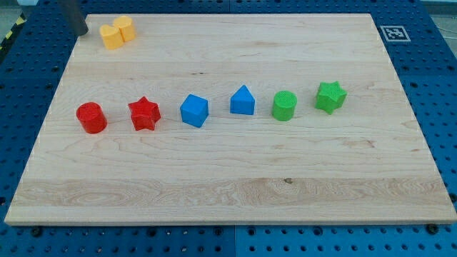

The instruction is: Push the yellow heart towards bottom

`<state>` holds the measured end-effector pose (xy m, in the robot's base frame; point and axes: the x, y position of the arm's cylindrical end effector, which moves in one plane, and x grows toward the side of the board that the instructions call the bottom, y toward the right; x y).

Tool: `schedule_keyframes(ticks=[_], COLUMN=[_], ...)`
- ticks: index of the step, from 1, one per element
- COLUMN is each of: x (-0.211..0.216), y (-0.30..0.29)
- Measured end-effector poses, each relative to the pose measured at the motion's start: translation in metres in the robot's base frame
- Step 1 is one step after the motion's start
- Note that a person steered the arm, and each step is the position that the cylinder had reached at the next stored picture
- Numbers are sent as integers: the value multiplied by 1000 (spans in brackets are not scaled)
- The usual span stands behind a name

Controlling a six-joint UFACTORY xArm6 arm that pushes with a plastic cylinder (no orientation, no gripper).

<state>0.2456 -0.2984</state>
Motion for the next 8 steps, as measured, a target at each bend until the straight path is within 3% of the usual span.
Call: schedule_keyframes(ticks=[4,8], x=[-29,36], y=[43,62])
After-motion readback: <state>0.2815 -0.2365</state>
